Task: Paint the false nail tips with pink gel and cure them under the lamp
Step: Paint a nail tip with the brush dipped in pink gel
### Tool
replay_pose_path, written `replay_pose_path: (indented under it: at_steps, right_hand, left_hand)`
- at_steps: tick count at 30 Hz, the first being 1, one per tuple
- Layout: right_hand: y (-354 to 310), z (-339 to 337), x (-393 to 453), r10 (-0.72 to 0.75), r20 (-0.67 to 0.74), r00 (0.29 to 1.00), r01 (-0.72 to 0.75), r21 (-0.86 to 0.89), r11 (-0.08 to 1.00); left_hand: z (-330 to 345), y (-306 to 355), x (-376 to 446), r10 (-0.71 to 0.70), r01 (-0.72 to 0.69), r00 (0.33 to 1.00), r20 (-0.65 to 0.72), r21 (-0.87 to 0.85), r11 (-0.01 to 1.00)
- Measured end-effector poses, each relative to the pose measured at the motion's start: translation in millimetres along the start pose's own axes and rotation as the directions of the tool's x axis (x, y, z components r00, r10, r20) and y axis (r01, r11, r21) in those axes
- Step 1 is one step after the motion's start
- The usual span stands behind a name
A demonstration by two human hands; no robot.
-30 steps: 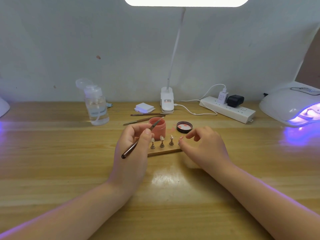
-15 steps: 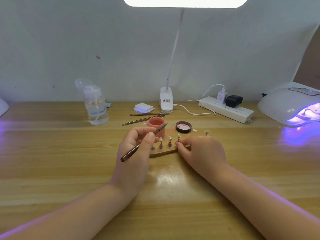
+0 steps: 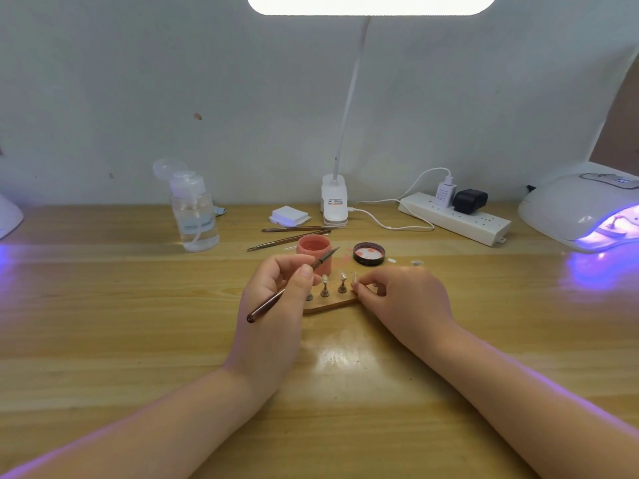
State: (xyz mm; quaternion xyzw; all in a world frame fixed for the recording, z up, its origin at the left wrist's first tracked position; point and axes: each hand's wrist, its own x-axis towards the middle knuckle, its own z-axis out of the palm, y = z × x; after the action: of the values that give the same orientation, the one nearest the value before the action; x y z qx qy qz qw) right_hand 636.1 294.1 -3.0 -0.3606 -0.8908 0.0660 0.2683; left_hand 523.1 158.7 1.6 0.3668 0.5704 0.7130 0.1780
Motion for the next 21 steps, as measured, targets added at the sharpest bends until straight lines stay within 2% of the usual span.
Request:
replay_pose_path:
  at_steps: [4,6,8,13,17,21]
  right_hand:
    - [-2.0,1.5,-4.1,-0.015,-0.079,0.997,0.021,0.087,0.996]
    - [-2.3,2.2,-3.9,-0.005,-0.093,0.996,0.015,0.104,0.994]
    - [-3.2,3.9,-3.6,-0.002,-0.109,0.994,0.015,0.120,0.993]
    - [-5.2,6.6,-3.0,-0.049,-0.189,0.981,0.070,0.110,0.991]
    - [-5.5,6.7,-2.9,-0.049,-0.201,0.978,0.075,0.124,0.989]
    - [-6.5,5.9,-3.3,-0.030,-0.154,0.988,0.051,0.134,0.990]
  left_hand:
    - [-1.8,4.8,5.1,0.089,-0.086,0.995,-0.047,0.070,0.994]
    - [-6.3,11.8,18.1,0.166,-0.151,0.984,-0.072,0.180,0.972]
    - [-12.9,19.3,36.5,0.178,-0.144,0.980,-0.087,0.302,0.942]
    - [-19.3,37.3,82.6,-0.013,0.059,0.995,-0.094,0.504,0.862]
    - [-7.4,52.0,111.8,-0.175,0.139,0.985,0.006,0.580,0.803]
    - [8.2,48.3,128.7,-0.286,0.143,0.955,0.078,0.726,0.673]
